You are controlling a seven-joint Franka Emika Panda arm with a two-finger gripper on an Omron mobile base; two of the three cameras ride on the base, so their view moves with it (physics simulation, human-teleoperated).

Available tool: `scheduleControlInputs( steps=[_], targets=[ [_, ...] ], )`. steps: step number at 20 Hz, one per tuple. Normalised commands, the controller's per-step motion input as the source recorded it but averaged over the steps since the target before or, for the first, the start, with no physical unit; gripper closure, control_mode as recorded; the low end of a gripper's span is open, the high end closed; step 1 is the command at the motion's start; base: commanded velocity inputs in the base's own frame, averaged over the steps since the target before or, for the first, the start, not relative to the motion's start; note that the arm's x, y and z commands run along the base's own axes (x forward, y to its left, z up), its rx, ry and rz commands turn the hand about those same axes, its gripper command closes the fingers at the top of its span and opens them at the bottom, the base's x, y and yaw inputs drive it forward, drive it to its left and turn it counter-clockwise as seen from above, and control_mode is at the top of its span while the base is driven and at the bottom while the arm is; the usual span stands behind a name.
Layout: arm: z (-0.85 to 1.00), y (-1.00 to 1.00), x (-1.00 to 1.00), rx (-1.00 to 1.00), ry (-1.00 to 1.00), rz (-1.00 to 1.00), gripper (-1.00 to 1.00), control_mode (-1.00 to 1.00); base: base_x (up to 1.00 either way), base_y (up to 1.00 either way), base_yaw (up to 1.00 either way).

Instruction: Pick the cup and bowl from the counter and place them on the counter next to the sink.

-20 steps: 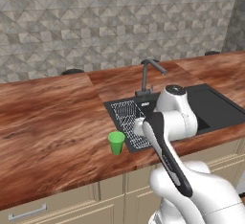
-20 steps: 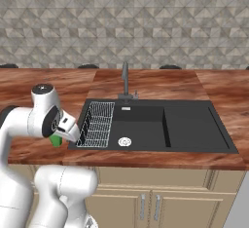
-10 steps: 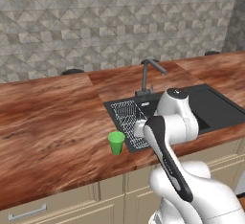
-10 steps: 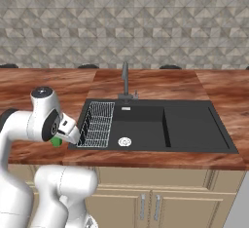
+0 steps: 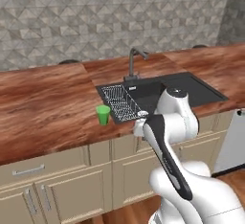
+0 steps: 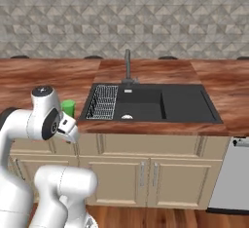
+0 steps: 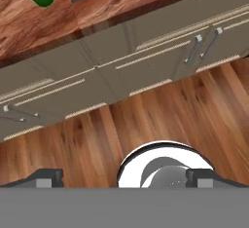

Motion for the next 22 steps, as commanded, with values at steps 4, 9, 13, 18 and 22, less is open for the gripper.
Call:
scheduleControlInputs(
  steps=[4, 9, 13, 18, 22],
  targets=[
    [0.0, 0.0, 0.0, 0.0, 0.0, 0.0, -1.0, 1.0, 0.0, -0.03, 0.52],
    [0.0, 0.0, 0.0, 0.0, 0.0, 0.0, -1.0, 1.0, 0.0, 0.0, 0.97],
    [0.0, 0.0, 0.0, 0.0, 0.0, 0.0, -1.0, 1.0, 0.0, -0.02, 0.99],
    [0.0, 0.0, 0.0, 0.0, 0.0, 0.0, -1.0, 1.0, 0.0, -0.07, 0.94],
    [0.0, 0.0, 0.0, 0.0, 0.0, 0.0, -1.0, 1.0, 0.0, -0.15, 0.91]
  ],
)
